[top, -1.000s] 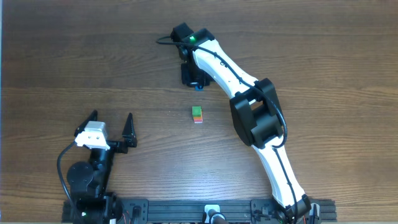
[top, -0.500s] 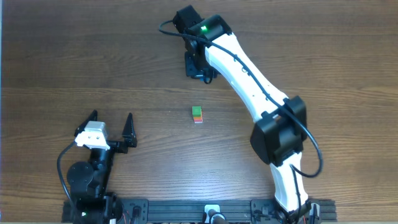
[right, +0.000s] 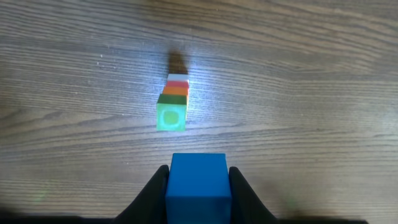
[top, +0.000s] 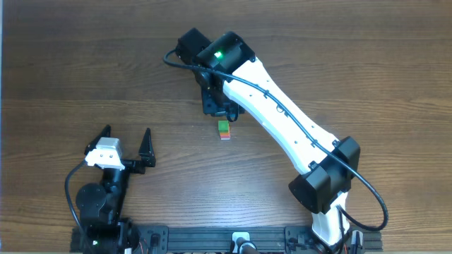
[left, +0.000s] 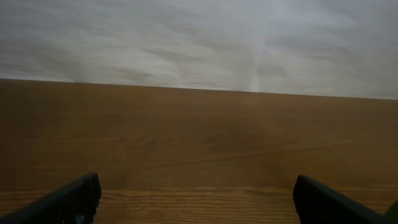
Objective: Stack Cubes
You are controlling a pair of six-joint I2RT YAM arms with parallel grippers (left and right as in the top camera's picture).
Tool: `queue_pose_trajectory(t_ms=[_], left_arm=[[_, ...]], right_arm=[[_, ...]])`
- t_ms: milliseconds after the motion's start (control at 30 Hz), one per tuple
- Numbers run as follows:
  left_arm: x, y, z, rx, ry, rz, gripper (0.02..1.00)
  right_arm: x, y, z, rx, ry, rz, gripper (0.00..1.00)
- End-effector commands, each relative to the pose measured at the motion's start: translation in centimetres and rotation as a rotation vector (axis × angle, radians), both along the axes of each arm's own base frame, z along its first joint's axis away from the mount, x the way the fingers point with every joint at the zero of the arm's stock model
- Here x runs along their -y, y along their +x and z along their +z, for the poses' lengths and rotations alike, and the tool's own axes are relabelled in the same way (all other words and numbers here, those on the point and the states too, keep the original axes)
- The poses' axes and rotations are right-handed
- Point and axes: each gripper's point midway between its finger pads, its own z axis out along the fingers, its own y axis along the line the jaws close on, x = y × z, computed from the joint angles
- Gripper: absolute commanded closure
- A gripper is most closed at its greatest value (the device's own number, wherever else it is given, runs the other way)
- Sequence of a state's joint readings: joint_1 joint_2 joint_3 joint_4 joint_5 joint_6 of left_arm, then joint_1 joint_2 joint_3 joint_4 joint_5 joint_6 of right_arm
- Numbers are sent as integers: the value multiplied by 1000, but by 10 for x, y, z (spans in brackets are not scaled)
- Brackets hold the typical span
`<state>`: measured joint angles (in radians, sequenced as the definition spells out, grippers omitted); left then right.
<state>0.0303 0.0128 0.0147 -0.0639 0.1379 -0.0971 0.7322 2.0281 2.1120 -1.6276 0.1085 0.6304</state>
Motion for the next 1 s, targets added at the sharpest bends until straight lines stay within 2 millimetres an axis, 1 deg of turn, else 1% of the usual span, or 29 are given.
queue_pose_trajectory(t_ms=[33, 100, 267, 367, 500, 600, 833, 1000], left_arm=[[-1, 0, -2, 0, 11, 6, 20], [-2, 0, -2, 0, 11, 6, 18], [-2, 0, -2, 0, 11, 6, 18], [-2, 0, -2, 0, 11, 6, 18], [-1, 0, -2, 0, 11, 6, 18], [-2, 0, -2, 0, 11, 6, 18], [-2, 0, -2, 0, 11, 6, 18], [-1, 0, -2, 0, 11, 6, 18]], right_arm=[[-3, -11, 4, 6, 9, -42, 818], [-7, -17, -3, -16, 24, -40, 818], [-13, -25, -14, -10, 100, -32, 827], [-13, -29, -18, 6, 137, -40, 827], [-10, -31, -25, 3, 136, -50, 829], [-12, -29, -32, 5, 141, -50, 831], [-18, -23, -34, 26, 161, -50, 829], [-18, -18, -42, 20, 156, -58, 833]])
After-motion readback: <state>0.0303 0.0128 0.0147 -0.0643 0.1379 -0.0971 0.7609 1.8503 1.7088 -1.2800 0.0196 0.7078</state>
